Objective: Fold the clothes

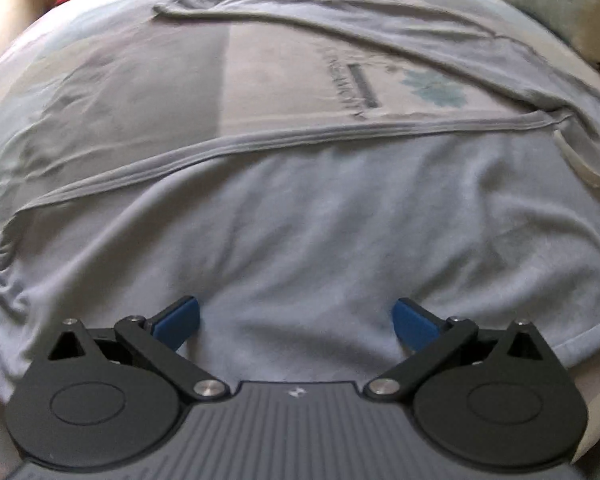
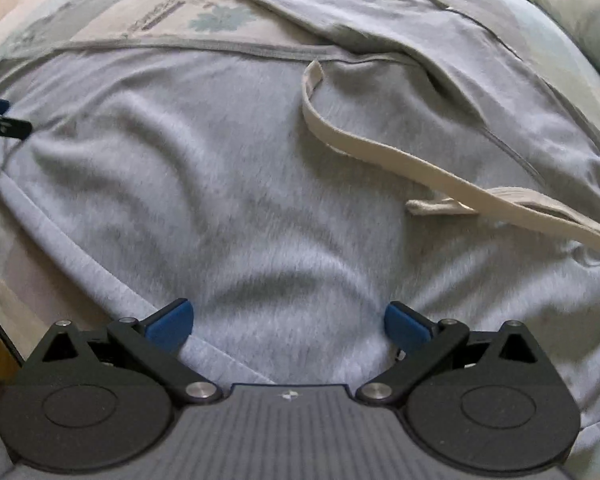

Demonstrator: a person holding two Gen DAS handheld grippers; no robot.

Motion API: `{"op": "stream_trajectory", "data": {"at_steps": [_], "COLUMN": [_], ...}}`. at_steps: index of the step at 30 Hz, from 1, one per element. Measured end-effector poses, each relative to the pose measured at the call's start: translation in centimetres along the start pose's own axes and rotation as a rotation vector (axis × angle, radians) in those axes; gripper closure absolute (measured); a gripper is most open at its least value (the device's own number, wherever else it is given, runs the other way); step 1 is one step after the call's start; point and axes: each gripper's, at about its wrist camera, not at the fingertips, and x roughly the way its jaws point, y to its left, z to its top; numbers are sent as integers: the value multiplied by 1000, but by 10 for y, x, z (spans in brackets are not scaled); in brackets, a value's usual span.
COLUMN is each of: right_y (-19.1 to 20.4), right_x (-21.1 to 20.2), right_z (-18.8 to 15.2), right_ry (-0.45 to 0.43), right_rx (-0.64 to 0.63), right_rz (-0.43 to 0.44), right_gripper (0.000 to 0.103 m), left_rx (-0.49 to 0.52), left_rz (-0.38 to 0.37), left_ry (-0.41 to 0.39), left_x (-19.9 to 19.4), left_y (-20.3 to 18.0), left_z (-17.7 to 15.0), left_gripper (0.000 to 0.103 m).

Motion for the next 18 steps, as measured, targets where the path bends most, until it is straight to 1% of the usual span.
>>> {"op": "stream_trajectory", "data": {"at_steps": [3, 6, 9, 11, 13, 15, 18], "right_y": [3, 2, 2, 1, 0, -1, 0], "right_x": [2, 2, 0, -3, -3, -4, -6], "right_z": [5, 4, 0, -6, -5, -6, -9], "right_ry": [35, 34, 29, 30, 36, 44, 50], "right_rx": [10, 20, 20, 21, 20, 21, 27], "right_rz": [-9, -17, -18, -19, -18, -19, -26], "right_gripper": [0, 0, 0, 0, 0, 0, 0], "left_rx": [-18, -105, -221, -262, -246, -222, -198], "left_rz": [-3, 3, -32, -46, -6, 18, 37], "left_ry": [-53, -90, -93, -71, -97, -113, -108], "left_x": [-5, 0, 6, 17, 21, 27, 30], "left_y": [15, 47, 84, 106, 124, 142, 157], "left_z": [8, 17, 20, 17, 15, 17, 24], "left_gripper": [1, 2, 2, 2, 1, 1, 1]}}
